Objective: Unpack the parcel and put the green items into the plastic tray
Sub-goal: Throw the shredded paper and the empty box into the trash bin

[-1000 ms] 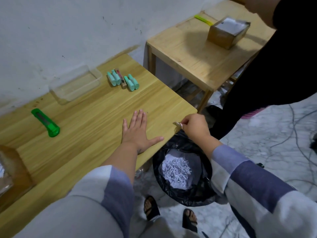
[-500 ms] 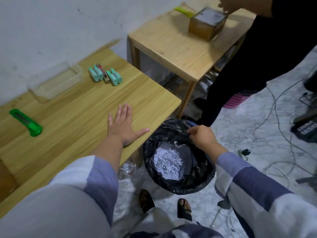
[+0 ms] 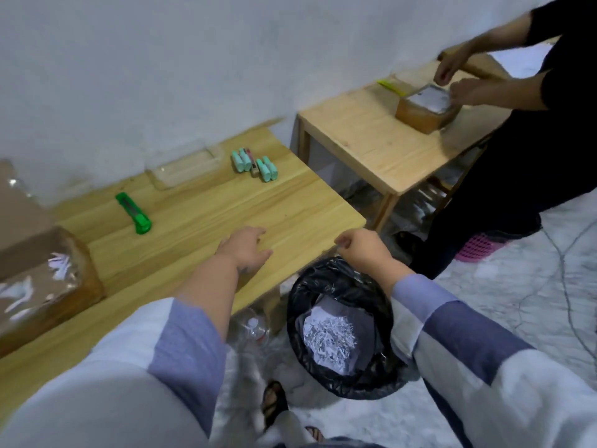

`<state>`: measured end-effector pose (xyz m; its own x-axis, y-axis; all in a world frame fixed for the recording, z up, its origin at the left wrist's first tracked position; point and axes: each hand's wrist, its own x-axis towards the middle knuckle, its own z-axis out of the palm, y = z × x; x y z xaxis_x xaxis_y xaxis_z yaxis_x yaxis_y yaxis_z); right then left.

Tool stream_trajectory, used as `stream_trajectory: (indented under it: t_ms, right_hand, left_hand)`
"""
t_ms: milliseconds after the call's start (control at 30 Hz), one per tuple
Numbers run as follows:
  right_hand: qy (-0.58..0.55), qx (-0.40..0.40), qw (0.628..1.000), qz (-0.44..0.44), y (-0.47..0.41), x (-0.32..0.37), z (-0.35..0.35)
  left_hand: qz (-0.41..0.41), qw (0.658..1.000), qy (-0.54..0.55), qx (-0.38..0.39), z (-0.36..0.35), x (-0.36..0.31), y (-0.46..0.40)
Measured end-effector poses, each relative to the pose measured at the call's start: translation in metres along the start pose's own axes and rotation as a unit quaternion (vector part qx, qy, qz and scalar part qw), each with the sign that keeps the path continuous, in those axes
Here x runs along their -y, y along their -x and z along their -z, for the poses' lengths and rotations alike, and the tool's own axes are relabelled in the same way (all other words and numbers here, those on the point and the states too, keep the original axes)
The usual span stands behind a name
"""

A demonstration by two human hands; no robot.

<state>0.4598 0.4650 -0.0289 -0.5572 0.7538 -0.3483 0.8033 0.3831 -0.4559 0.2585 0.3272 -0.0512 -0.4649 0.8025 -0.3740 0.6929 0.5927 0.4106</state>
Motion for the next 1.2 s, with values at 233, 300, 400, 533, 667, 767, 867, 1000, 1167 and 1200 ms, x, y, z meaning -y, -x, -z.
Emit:
stream_trajectory:
  t_ms: [233, 300, 400, 533, 667, 767, 867, 1000, 1167, 1200]
  right_hand:
    - [0.030, 0.054, 0.987, 0.146, 0.020, 0.100, -0.014]
    - [0.042, 0.069, 0.979, 0.186, 0.030, 0.133, -0.027]
    - [0.048, 0.090, 0.967, 0.233, 0.044, 0.179, -0.049]
    - [0.054, 0.104, 0.952, 0.281, 0.055, 0.240, -0.082]
    - [0.062, 0.116, 0.945, 0.300, 0.056, 0.300, -0.116]
    - [0.067, 0.119, 0.944, 0.301, 0.048, 0.343, -0.142]
    - [0.036, 0.115, 0.954, 0.274, 0.034, 0.382, -0.167]
    - [-0.071, 0.122, 0.973, 0.181, 0.012, 0.419, -0.189]
    - [-0.164, 0.147, 0.970, 0.107, -0.009, 0.433, -0.207]
    - [-0.183, 0.153, 0.966, 0.104, -0.011, 0.434, -0.210]
  left_hand:
    - [0.114, 0.985, 0.063, -0.114, 0.038, 0.056, 0.102]
    - [0.152, 0.976, 0.077, -0.133, 0.047, 0.080, 0.134]
    - [0.208, 0.960, 0.094, -0.160, 0.061, 0.118, 0.177]
    - [0.250, 0.934, 0.136, -0.216, 0.077, 0.172, 0.217]
    - [0.287, 0.913, 0.141, -0.255, 0.094, 0.226, 0.235]
    - [0.305, 0.905, 0.156, -0.252, 0.108, 0.267, 0.239]
    - [0.297, 0.898, 0.206, -0.250, 0.118, 0.315, 0.228]
    - [0.316, 0.872, 0.269, -0.258, 0.133, 0.350, 0.210]
    - [0.290, 0.864, 0.327, -0.248, 0.136, 0.375, 0.187]
    - [0.283, 0.858, 0.344, -0.254, 0.136, 0.376, 0.183]
